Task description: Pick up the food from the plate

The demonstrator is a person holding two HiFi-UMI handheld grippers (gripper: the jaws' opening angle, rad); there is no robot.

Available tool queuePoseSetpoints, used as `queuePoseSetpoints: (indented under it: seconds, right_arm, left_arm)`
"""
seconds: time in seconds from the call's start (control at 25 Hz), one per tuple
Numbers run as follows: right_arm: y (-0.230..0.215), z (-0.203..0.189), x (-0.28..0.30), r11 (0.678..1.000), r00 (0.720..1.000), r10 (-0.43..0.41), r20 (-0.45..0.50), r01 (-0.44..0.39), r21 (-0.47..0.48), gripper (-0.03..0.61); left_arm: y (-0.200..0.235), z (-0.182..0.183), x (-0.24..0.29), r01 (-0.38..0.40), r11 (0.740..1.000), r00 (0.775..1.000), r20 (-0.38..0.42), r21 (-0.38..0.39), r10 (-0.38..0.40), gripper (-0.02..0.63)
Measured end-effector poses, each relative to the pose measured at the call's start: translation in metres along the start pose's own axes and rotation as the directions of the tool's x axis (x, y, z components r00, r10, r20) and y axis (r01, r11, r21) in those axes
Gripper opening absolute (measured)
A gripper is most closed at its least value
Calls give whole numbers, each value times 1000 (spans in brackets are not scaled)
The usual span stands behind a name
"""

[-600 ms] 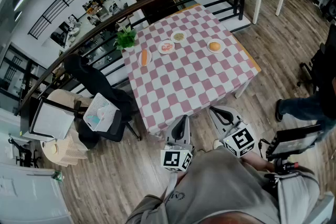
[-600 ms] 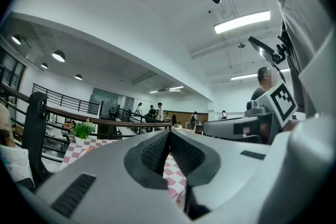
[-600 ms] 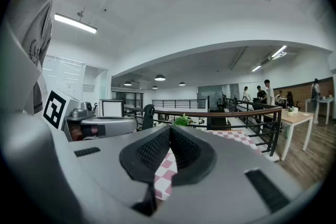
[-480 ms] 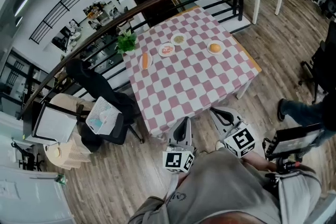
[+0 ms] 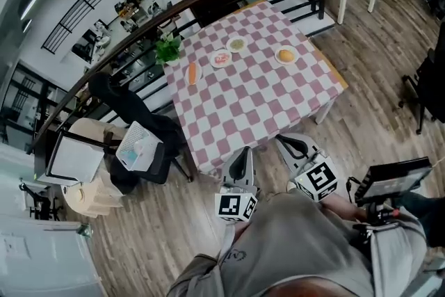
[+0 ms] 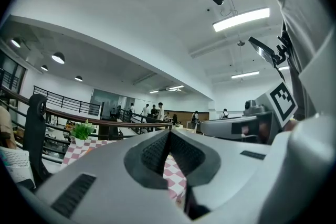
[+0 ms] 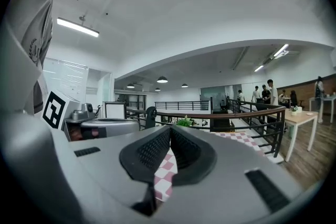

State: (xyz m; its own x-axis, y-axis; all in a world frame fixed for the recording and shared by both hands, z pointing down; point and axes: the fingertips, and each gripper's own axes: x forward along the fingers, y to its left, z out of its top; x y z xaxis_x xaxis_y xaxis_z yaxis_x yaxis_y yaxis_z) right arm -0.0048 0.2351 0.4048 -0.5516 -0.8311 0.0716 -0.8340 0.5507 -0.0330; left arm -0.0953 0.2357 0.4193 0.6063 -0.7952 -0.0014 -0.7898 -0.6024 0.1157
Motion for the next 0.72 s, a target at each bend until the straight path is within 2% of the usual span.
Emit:
queuePoseSetpoints:
  seconds: [0.2,0.36,0.52,0.72]
  right_arm:
    - [-17,-17,0,998,999,10,-36,-7,69,17]
    - [-32,-24,-3,997,999,30,-37,-27,75,17]
    - [-43,-29,-3,995,997,63,-34,-61,76,17]
    - [-43,-27,-3,989,994,109,-30,-105,101,17]
  left_arm:
    - [-4,-1,7,-42,999,999,-1,14,42,11]
    - [-7,-2,11,-103,994,995,8,31,103,9]
    - [-11,-8,11,-170,985,985,5,10,170,11]
    - [-13,-7,8,-195,980,980,-29,45,196,11]
